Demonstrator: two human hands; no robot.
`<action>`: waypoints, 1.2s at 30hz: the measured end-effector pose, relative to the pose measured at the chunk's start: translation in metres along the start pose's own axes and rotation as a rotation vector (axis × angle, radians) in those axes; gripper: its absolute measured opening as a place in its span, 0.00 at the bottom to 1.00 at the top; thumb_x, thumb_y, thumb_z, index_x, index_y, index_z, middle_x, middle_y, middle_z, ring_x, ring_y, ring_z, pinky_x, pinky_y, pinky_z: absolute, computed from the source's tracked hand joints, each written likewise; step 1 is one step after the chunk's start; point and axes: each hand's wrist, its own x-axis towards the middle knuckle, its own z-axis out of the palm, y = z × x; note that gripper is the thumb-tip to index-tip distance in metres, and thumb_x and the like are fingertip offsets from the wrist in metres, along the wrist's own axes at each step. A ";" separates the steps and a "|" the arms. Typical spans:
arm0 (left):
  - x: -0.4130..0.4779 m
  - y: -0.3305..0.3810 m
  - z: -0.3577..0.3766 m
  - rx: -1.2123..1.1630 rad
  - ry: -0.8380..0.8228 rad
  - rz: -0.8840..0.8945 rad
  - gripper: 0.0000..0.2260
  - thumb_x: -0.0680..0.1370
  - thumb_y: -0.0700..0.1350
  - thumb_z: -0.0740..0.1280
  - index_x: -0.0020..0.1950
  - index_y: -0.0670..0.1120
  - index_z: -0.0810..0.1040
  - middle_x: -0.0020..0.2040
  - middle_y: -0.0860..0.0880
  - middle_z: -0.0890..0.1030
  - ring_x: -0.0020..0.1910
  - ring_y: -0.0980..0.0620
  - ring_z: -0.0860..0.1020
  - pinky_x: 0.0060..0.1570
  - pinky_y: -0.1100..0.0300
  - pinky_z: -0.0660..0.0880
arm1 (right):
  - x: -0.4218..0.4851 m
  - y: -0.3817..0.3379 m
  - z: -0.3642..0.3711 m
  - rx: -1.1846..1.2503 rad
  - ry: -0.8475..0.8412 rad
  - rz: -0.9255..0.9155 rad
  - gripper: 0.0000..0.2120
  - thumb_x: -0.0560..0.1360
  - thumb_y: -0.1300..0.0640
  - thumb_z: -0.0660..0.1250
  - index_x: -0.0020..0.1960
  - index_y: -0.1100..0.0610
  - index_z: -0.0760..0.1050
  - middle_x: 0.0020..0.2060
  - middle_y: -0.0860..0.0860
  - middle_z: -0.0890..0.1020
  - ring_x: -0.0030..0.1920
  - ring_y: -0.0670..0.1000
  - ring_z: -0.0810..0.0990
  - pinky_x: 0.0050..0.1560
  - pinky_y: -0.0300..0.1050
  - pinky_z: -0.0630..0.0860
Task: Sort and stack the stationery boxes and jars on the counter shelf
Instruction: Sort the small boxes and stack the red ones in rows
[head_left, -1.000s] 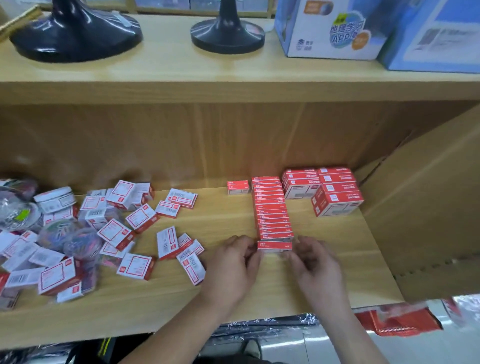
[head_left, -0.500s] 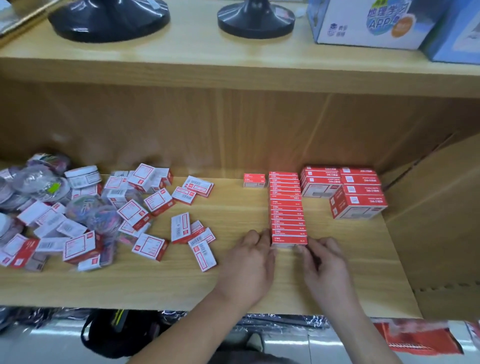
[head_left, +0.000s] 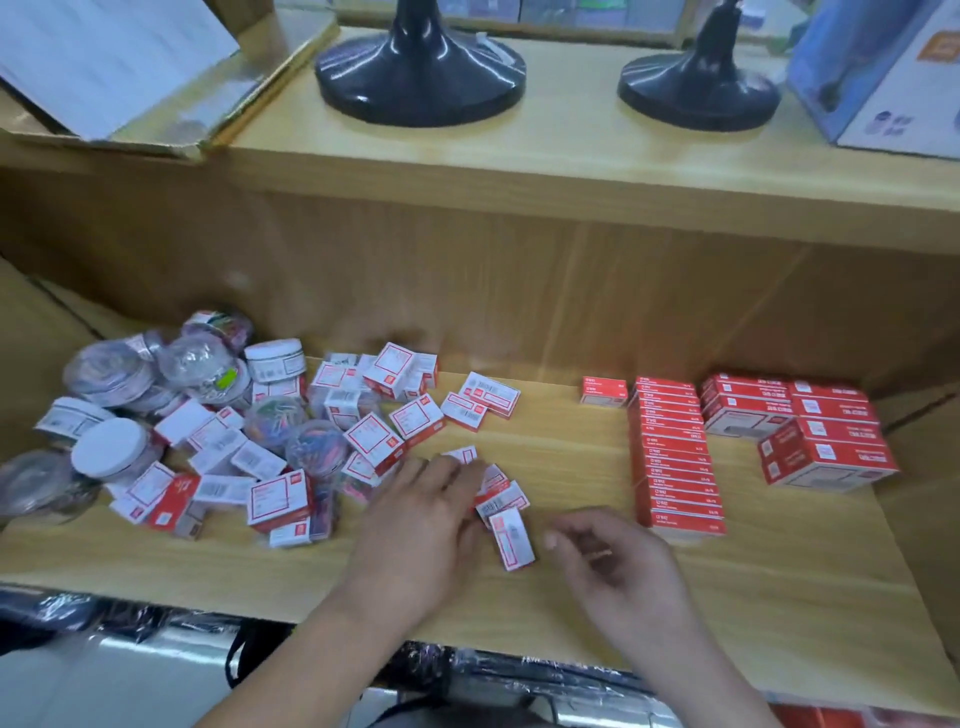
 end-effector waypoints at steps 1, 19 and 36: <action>0.003 -0.004 0.003 0.013 -0.014 0.015 0.26 0.68 0.48 0.77 0.66 0.54 0.80 0.55 0.54 0.81 0.51 0.46 0.79 0.46 0.51 0.78 | 0.005 -0.004 0.004 0.017 -0.023 0.005 0.03 0.72 0.57 0.75 0.43 0.49 0.83 0.38 0.45 0.85 0.37 0.45 0.81 0.38 0.36 0.76; 0.008 0.011 -0.052 -1.429 0.165 -0.518 0.11 0.81 0.34 0.67 0.57 0.48 0.84 0.40 0.48 0.87 0.35 0.55 0.82 0.33 0.69 0.75 | 0.034 -0.068 0.014 0.420 -0.084 0.225 0.11 0.78 0.66 0.69 0.57 0.57 0.81 0.42 0.57 0.87 0.38 0.56 0.85 0.39 0.48 0.81; -0.055 -0.025 -0.010 -0.911 0.087 -0.357 0.06 0.79 0.41 0.71 0.47 0.52 0.82 0.39 0.53 0.78 0.35 0.59 0.74 0.36 0.62 0.69 | 0.037 -0.064 0.014 0.419 0.046 0.373 0.04 0.75 0.66 0.71 0.49 0.63 0.77 0.40 0.59 0.86 0.40 0.55 0.86 0.38 0.46 0.83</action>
